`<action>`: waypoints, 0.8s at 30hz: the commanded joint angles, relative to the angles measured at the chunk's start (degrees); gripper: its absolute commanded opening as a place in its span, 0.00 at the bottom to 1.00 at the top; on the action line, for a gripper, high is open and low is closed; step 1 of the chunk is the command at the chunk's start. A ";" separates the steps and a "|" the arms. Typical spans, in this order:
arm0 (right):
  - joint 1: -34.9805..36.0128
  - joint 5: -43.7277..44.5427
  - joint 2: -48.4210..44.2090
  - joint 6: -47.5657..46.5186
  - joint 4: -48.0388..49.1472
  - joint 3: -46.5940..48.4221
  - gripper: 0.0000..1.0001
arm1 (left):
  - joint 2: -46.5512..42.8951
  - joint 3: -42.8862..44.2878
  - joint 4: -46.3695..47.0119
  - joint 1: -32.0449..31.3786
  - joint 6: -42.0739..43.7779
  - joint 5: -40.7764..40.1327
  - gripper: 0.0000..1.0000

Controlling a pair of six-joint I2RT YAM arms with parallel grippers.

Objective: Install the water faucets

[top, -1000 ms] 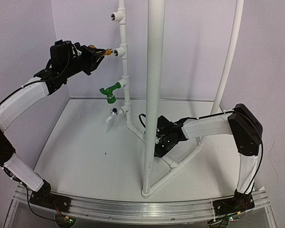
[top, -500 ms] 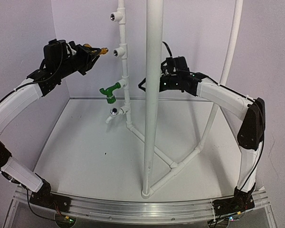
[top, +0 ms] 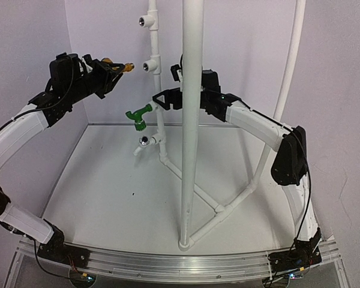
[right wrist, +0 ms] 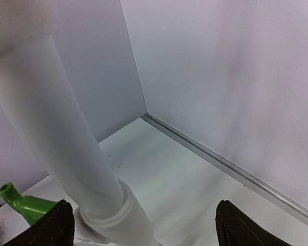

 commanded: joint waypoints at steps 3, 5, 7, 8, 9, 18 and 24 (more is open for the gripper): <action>0.12 -0.49 4.75 1.34 6.62 9.56 0.87 | -3.08 -0.58 1.61 -1.17 1.34 0.30 0.00; 0.27 -0.78 5.73 2.20 9.01 10.49 0.85 | -3.21 -0.70 1.71 -1.27 1.38 0.20 0.00; 0.45 -0.39 6.76 2.80 10.87 11.32 0.81 | -3.08 -0.43 2.00 -1.39 1.83 0.58 0.00; 0.50 -0.27 7.41 3.22 11.40 11.91 0.77 | -2.78 0.19 1.83 -1.47 2.16 0.98 0.00; 0.61 -0.24 7.96 3.46 11.76 12.37 0.73 | -2.42 0.93 1.51 -1.65 2.43 1.52 0.00; 2.24 3.50 2.31 2.63 12.35 5.26 0.03 | -3.72 0.68 1.21 -3.41 2.06 1.07 0.00; 2.82 6.68 -3.27 2.85 12.37 -2.69 0.00 | -4.53 0.49 0.56 -6.74 3.70 -0.15 0.00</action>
